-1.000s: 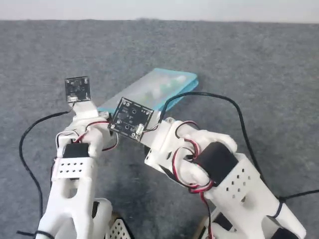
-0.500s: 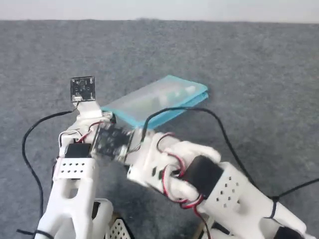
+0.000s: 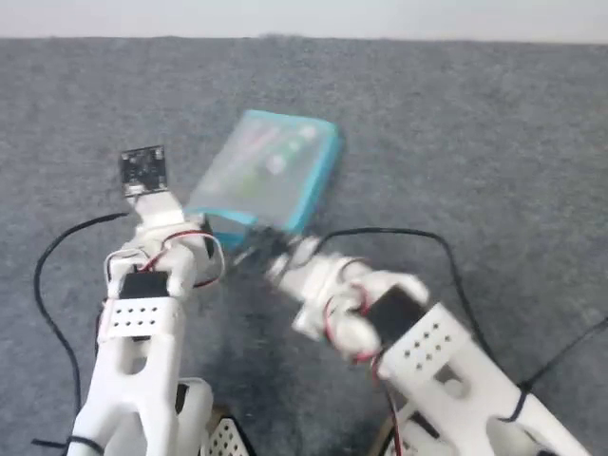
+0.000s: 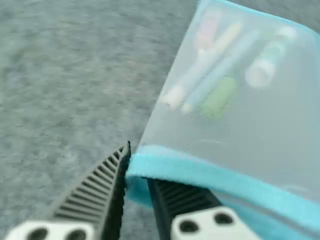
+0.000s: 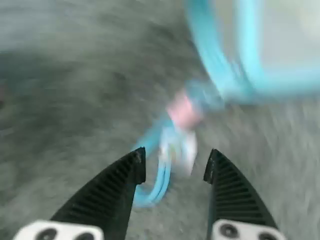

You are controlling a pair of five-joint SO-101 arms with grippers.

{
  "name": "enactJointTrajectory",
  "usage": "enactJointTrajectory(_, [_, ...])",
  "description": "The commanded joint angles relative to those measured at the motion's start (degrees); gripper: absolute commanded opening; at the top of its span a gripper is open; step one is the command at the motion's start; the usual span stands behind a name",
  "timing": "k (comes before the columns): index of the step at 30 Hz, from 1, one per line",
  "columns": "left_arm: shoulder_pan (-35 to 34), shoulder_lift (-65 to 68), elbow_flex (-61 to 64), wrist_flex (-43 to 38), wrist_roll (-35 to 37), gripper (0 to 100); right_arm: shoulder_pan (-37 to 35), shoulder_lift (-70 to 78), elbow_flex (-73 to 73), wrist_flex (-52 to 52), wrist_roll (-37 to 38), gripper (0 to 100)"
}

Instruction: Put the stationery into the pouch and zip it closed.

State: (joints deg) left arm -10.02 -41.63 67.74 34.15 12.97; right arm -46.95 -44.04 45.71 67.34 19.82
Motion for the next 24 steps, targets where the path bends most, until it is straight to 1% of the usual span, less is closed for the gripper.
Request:
enactJointTrajectory(1, [-1.85,0.70,-3.74,-0.26,1.41,1,15.69,0.75,2.46,-6.20,-2.37,19.9])
enactJointTrajectory(2, [-0.97,0.70,-3.74,-0.26,1.41,1,16.92,1.27,2.29,-6.55,-2.46,19.9])
enactJointTrajectory(4, [0.44,0.70,-3.74,-0.26,1.41,1,16.84,2.59,2.20,-7.87,-3.08,19.9])
enactJointTrajectory(8, [0.53,0.70,-3.74,-0.35,1.41,1,10.33,5.85,2.55,-15.25,-9.41,19.9])
enactJointTrajectory(10, [0.53,0.70,-3.74,-0.18,1.32,1,6.64,8.22,2.55,-19.12,-11.34,19.9])
enactJointTrajectory(12, [0.53,0.70,-3.74,-0.18,1.23,1,4.70,11.38,2.46,-23.08,-13.71,19.8])
enactJointTrajectory(15, [0.53,0.70,-3.74,-0.18,1.14,1,4.79,16.40,2.20,-29.49,-15.82,19.8])
enactJointTrajectory(24, [0.97,0.70,-3.74,-0.18,1.05,1,4.53,25.98,2.20,-41.89,-16.26,19.5])
